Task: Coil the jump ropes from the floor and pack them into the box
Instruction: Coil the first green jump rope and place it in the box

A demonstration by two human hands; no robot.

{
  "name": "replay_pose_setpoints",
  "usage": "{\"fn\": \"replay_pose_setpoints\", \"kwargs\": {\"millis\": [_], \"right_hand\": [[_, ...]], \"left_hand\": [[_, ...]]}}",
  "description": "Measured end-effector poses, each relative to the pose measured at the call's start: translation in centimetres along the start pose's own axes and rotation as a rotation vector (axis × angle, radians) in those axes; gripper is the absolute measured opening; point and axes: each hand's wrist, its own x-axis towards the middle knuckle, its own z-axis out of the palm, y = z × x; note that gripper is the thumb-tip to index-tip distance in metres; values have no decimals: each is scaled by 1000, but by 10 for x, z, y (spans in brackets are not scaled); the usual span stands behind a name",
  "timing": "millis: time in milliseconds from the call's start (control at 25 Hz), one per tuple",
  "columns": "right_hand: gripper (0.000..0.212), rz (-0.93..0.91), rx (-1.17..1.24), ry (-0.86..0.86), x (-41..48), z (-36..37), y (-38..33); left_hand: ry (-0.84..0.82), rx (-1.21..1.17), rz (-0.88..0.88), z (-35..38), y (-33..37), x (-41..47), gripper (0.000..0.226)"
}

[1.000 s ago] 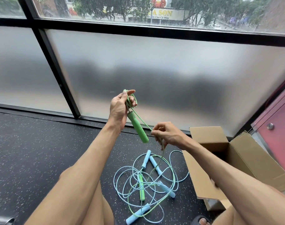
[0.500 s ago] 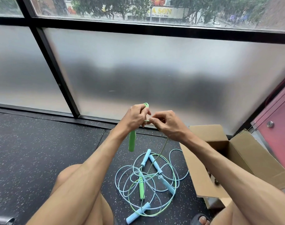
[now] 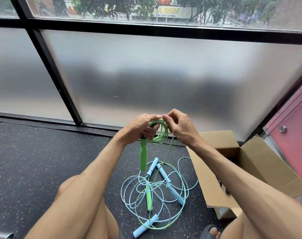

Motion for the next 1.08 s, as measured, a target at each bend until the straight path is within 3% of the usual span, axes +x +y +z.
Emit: {"fn": "replay_pose_setpoints", "kwargs": {"millis": [240,440,520,640,800,1080], "right_hand": [[17,269,173,-143,-2,13,14],[16,401,4,-625,-24,23,34],[10,431,16,-664,-30,30,37],[15,481,57,-531,-24,25,32],[15,467,189,-232,-11,10,12],[16,89,228,147,-1,-5,-20]], "left_hand": [[6,-211,-29,-8,0,-1,46],[14,-452,21,-13,10,-5,48],[40,-530,57,-14,11,-4,47],[129,-657,161,-21,10,-1,49],[305,-791,280,-37,11,0,49],[423,-509,248,-34,6,6,34]]}}
